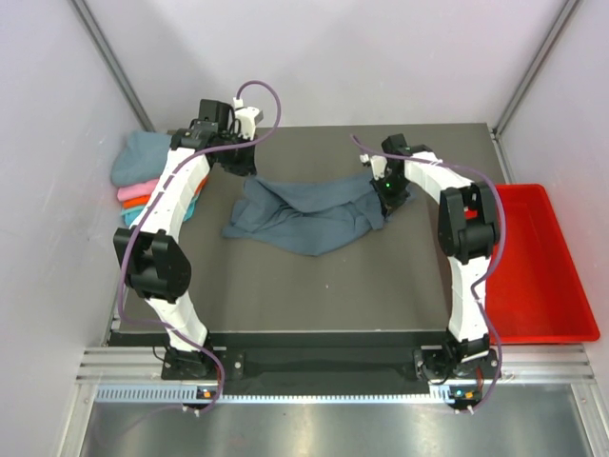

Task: Fold and stack the t-shirts
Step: Flatten the tshirt out

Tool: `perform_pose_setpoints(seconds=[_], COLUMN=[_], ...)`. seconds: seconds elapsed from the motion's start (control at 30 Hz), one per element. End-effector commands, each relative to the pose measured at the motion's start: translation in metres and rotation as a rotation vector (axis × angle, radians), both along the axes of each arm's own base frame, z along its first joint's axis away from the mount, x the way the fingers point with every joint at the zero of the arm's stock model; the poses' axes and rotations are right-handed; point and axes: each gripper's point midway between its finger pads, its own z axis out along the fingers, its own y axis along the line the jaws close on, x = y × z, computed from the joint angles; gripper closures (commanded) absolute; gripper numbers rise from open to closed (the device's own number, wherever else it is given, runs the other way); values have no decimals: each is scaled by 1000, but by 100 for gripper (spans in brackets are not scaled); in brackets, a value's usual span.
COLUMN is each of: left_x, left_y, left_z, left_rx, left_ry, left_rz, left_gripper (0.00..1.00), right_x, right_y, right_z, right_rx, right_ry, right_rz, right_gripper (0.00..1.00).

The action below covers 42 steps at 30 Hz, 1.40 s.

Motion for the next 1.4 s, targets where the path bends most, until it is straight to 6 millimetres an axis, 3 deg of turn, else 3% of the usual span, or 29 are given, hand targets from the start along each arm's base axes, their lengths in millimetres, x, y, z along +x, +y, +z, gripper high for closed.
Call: perform_pose_setpoints(seconds=[0.0,0.2,0.3,0.33,0.4,0.47,0.53,0.57,0.6,0.63,0.67,0.73,0.77,0.8,0.83,0.87,0.93,0.97,1.0,1.03,1.07,1.2,1.23,1.27,1.3,1.33,1.37], left_x=[8,13,16,17,17,18,18,17,17,17,17,16,15,14,14,13,13,13,14,15,15,16,15,15,14,12,11], left_y=[-1,-3,-3,-3,-3,-4,-5,-6,-6,-7,-6,-6,-6,-6,-7,-7,-9,-10,-11,-12,-13,-15,-15,-15,-14,-13,-12], left_z=[19,20,22,23,24,25,26,26,25,27,28,29,30,31,30,29,29,27,26,26,25,27,28,28,28,30,27], left_rx=[-15,-24,-22,-22,-24,-32,-37,-39,-38,-43,-43,-41,-42,-46,-47,-53,-60,-69,-73,-77,-85,-94,-95,-94,-90,-89,-81], left_ry=[-61,-67,-77,-78,-81,-81,-79,-78,-76,-79,-82,-82,-84,-85,-82,-78,-77,-71,-69,-69,-64,-64,-65,-64,-65,-69,-65], left_rz=[1,-2,-1,1,0,-1,-2,-2,-1,-1,0,3,3,3,2,0,-3,-4,-6,-6,-6,-3,-4,-3,-1,-1,1], left_gripper=[100,100,100,100,100,100,100,100,100,100,100,100,100,100,100,100,100,100,100,100,100,100,100,100,100,100,100], right_x=[20,44,59,67,74,86,85,93,95,95,96,96,95,93,88,84,76,74,74,68,71,80,88,91,91,97,96], right_y=[5,9,26,42,58,90,117,131,137,145,146,141,135,129,115,107,85,78,73,65,67,71,76,82,85,93,101], right_z=[23,92,128,148,144,140,130,119,114,109,108,103,119,121,113,131,126,141,143,130,136,115,123,112,110,122,117], right_rx=[23,-2,6,21,20,48,52,52,44,48,45,47,41,34,18,29,20,23,14,-2,9,8,24,41,60,89,121], right_ry=[-87,-282,-388,-443,-447,-459,-438,-441,-442,-444,-450,-452,-479,-476,-445,-462,-431,-465,-481,-457,-495,-478,-498,-476,-458,-482,-460], right_rz=[-7,8,50,83,120,180,241,268,284,291,281,241,227,216,200,188,175,169,182,189,205,214,212,217,214,217,226], right_gripper=[100,100,100,100,100,100,97,89,64,55,48,45,44,44,44,45,48,48,48,48,50,60,61,61,62,62,62])
